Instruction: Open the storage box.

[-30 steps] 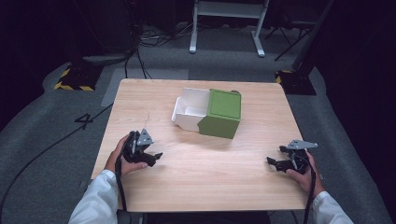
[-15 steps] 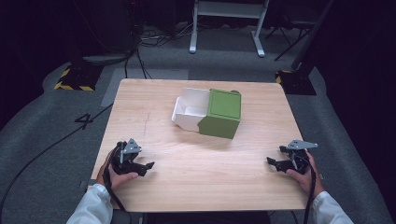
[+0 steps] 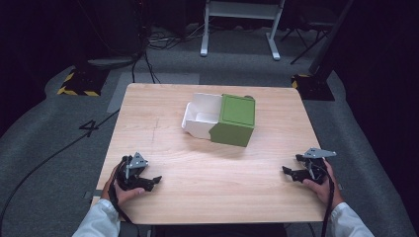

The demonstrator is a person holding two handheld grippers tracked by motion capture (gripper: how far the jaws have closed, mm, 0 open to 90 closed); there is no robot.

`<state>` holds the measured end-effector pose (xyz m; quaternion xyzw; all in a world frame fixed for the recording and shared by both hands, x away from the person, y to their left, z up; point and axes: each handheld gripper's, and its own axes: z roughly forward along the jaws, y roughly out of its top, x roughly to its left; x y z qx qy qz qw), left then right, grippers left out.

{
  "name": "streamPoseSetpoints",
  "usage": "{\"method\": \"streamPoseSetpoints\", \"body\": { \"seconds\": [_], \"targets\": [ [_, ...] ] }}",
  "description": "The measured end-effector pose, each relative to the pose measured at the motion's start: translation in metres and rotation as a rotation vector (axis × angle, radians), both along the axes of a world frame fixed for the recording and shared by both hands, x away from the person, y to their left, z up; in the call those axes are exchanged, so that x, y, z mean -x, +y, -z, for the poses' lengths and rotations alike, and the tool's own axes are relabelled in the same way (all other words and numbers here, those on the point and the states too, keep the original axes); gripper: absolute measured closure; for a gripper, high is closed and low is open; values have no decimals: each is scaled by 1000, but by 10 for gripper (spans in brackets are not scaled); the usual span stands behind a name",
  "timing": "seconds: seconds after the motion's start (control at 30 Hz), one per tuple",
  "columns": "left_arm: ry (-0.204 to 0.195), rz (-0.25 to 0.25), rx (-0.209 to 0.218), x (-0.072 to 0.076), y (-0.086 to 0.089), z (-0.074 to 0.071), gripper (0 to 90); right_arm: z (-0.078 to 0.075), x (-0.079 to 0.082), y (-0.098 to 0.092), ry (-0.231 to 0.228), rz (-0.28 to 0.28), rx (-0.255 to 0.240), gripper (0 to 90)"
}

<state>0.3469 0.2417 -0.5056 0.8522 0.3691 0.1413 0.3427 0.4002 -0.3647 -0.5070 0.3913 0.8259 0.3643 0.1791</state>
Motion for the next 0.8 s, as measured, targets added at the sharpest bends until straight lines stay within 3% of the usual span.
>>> {"method": "streamPoseSetpoints", "body": {
  "seconds": [0.03,0.17,0.8],
  "targets": [
    [-3,-8,16,2,1,1,172,0,0,0,0,0,-1,149],
    [-7,-35,14,3,4,1,168,0,0,0,0,0,0,149],
    [-7,-30,3,2,3,1,148,0,1,0,-3,9,2,150]
  ]
}}
